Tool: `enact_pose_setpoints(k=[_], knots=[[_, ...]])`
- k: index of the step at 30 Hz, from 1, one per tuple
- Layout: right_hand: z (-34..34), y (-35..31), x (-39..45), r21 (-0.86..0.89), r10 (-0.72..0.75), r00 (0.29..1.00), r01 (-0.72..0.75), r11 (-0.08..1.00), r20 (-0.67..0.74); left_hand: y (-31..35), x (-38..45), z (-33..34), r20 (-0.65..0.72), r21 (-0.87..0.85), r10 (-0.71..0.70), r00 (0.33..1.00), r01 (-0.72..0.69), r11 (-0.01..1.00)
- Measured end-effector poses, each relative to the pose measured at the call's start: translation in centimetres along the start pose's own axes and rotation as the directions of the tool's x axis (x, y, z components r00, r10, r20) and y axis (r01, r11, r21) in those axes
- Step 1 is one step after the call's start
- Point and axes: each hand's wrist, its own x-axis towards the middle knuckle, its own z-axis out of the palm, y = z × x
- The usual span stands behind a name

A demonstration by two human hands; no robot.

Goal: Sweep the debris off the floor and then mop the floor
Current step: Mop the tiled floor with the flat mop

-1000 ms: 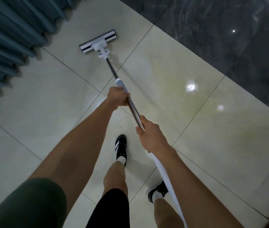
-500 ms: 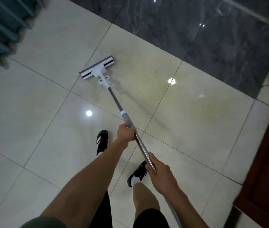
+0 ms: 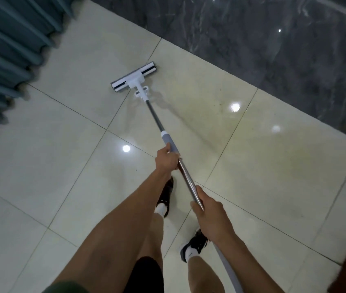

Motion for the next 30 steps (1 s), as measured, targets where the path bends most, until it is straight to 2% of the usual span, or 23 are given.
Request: enact_pose_setpoints(k=[8, 14, 23, 30], knots=[[-1.9, -12.8, 12.4, 0.0, -0.051, 0.997, 0.051, 0.999, -0.06, 13.1, 11.9, -4.4, 0.002, -0.024, 0.06, 0.998, -0.06, 0.998], [-3.4, -17.3, 18.0, 0.053, -0.073, 0.995, 0.076, 0.996, -0.066, 19.0, 15.7, -5.6, 0.043, -0.027, 0.097, 0.994, -0.096, 0.995], [-5.9, -12.1, 14.9, 0.035, 0.0, 0.996, 0.004, 0.999, -0.091, 17.2, 11.6, -1.3, 0.093, 0.007, 0.062, 0.994, -0.063, 0.998], [-9.0, -0.7, 8.8, 0.085, 0.044, 0.992, -0.034, 0.996, -0.122, 11.2, 5.5, 8.0, 0.144, 0.247, 0.062, 0.988, -0.097, 0.964]])
